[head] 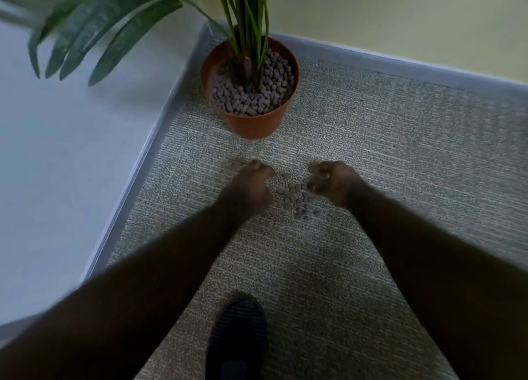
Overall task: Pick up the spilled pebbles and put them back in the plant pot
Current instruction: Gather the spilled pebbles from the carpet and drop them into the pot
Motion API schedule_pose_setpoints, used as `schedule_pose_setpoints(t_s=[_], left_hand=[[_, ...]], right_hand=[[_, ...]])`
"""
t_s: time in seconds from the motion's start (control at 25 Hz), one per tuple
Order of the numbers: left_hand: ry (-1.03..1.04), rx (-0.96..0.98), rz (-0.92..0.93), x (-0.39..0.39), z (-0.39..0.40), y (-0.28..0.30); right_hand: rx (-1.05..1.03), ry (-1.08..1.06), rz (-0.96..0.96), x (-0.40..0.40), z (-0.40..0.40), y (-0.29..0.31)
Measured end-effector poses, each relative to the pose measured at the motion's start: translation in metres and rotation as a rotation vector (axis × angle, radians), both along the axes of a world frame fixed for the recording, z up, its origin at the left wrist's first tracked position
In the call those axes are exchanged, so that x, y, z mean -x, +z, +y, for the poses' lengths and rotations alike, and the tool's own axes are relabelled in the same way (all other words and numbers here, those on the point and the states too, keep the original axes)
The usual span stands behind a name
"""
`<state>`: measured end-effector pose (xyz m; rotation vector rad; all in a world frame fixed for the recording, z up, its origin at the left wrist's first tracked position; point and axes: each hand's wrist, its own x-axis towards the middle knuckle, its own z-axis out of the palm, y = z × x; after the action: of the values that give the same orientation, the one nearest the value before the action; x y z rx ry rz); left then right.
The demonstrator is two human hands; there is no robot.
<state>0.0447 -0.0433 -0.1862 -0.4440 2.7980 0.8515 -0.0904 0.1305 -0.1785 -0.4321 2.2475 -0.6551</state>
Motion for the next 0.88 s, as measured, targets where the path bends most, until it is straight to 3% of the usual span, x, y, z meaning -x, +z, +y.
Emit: schedule_pose_setpoints(t_s=[0.04,0.16,0.24,0.56,0.68,0.88], left_hand=[[-0.088,-0.003,-0.092,0.0,0.012,-0.007],[-0.236,0.063,-0.151,0.007,0.04,-0.019],[-0.243,0.117,-0.175,0.012,0.052,-0.024],[-0.283,0.269,-0.146,0.012,0.063,-0.029],[-0.293,0.242,-0.152,0.006,0.06,-0.029],[-0.35,0.249,-0.18,-0.001,0.053,-0.028]], right_hand=[[-0.037,0.068,-0.017,-0.006,0.002,-0.01],[-0.238,0.523,0.229,-0.014,0.003,-0.031],[-0.244,0.622,0.301,-0.017,0.003,-0.037],[-0.209,0.427,0.442,-0.055,0.004,-0.043],[-0.177,0.308,0.378,-0.06,-0.002,-0.039],[-0.207,0.29,0.344,-0.06,-0.004,-0.036]])
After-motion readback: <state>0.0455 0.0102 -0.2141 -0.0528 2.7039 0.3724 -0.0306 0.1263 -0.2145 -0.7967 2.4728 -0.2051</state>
